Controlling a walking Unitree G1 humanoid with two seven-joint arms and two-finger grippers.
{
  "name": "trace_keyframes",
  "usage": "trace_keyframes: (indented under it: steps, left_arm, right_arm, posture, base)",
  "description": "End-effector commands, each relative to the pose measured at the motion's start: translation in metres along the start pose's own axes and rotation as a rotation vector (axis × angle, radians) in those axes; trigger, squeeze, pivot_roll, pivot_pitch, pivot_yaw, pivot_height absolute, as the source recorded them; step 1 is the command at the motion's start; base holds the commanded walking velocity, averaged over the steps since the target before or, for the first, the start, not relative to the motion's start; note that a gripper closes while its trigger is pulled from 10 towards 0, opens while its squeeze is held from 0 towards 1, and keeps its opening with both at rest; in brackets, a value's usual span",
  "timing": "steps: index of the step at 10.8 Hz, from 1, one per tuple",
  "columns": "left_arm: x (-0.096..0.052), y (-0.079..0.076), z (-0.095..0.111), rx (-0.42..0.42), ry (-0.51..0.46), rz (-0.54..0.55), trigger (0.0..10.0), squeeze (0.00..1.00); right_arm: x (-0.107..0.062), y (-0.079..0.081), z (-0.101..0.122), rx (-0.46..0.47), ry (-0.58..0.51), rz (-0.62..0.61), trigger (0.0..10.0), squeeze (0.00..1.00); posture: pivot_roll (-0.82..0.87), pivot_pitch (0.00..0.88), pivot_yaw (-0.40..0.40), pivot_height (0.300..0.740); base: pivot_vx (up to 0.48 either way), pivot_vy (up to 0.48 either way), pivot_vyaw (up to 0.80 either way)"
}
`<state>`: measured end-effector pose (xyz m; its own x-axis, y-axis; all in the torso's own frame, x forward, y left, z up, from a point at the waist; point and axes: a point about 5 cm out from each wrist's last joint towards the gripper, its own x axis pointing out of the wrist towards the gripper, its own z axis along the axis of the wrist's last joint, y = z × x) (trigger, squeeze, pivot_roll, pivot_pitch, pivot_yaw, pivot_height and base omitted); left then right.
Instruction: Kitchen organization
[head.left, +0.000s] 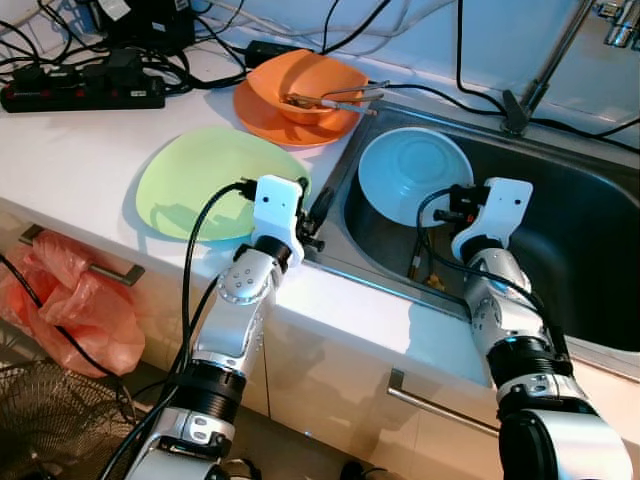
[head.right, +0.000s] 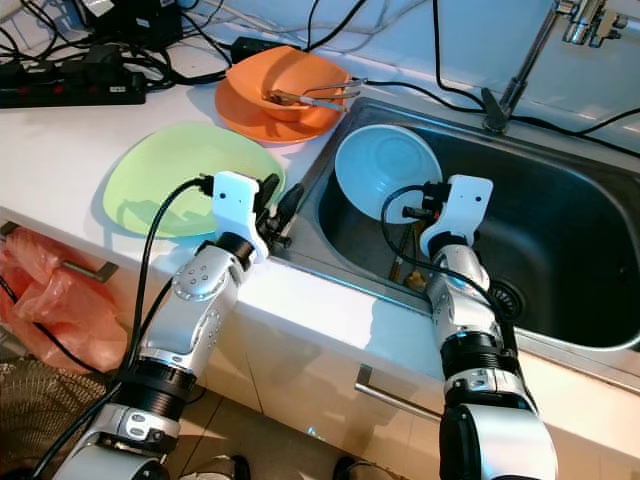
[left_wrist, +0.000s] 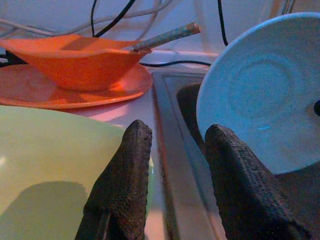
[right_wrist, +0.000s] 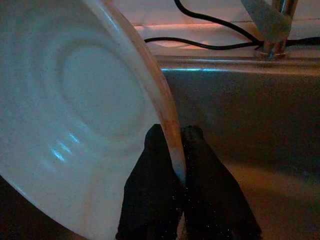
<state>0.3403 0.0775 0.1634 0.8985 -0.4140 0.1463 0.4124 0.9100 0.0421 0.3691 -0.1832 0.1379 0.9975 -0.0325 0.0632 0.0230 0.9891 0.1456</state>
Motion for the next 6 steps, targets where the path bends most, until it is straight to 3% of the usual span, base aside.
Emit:
trace_keyframes:
  steps: [1, 4, 6]
  left_arm:
    - [-0.0022, -0.0044, -0.0158, -0.005, 0.076, -0.015, 10.0, 0.00]
    - [-0.0026, -0.0048, -0.0163, -0.003, 0.077, -0.015, 10.0, 0.00]
    - [-0.0029, -0.0051, -0.0168, 0.000, 0.080, -0.018, 10.0, 0.00]
  right_arm:
    - [0.0015, -0.0054, 0.0078, 0.022, -0.029, -0.014, 10.0, 0.32]
    - [0.0023, -0.0061, 0.0125, 0.021, -0.045, -0.017, 10.0, 0.28]
    - [0.0031, -0.0067, 0.0170, 0.021, -0.059, -0.018, 10.0, 0.18]
  posture:
    - [0.05, 0.120, -0.050, 0.740]
    - [0.05, 0.122, -0.050, 0.740]
    - [0.05, 0.122, -0.050, 0.740]
  base:
    - [0.000, 0.000, 0.00]
    - [0.000, 0.000, 0.00]
    - [0.000, 0.000, 0.00]
